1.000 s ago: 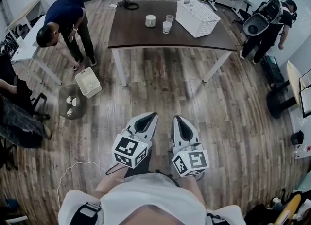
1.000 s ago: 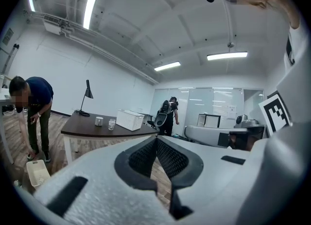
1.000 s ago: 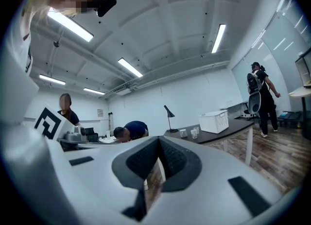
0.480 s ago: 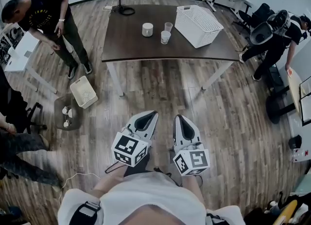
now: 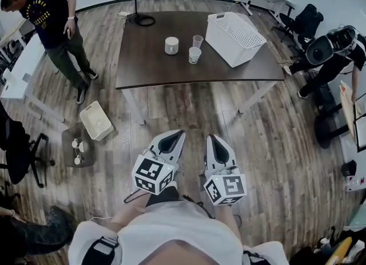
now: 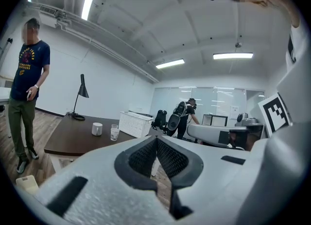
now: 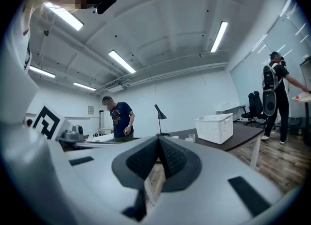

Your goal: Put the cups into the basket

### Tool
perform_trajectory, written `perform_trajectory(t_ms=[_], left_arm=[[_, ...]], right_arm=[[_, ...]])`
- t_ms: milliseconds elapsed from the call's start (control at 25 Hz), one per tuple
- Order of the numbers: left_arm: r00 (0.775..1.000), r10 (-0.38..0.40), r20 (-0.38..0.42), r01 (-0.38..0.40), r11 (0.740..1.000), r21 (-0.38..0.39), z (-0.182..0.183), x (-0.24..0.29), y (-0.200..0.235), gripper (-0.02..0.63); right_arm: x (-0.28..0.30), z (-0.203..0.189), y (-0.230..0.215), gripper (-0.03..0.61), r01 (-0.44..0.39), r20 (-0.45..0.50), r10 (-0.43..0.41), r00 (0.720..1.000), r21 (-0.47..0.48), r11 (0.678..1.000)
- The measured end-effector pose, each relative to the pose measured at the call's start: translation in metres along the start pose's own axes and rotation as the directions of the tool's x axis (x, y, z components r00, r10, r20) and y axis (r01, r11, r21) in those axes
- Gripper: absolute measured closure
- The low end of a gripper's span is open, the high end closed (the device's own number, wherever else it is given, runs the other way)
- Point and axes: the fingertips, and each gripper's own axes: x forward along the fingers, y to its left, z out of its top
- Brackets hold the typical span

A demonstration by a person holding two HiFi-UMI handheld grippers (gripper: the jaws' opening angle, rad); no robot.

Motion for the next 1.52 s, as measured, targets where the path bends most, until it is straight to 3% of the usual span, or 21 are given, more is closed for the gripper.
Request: perform_trajectory(t_ms=[600,1040,1520], left_arm=[[0.999,0.039,0.007,-0.039,0.999,-0.030,0.013,0.026,0.045,0.603],[0.997,0.074,-0.003,-0.074,0.997,-0.024,0.013,0.050,0.069,0.603],[0.996,0.091,-0.020,-0.091,0.996,-0.022,0.028,0.149,0.114,0.604]], right_arm=[[0.058,-0.004,-0.011,0.566,-0.017,-0.047,0.018,0.999,0.013,1.000],[0.092,0.005,-0.044,0.566,-0.005,-0.022,0.005,1.000,0.003,1.000],[0.186,0.009,-0.105,0.566,-0.045,-0.045,0.045,0.998,0.011,0.999]])
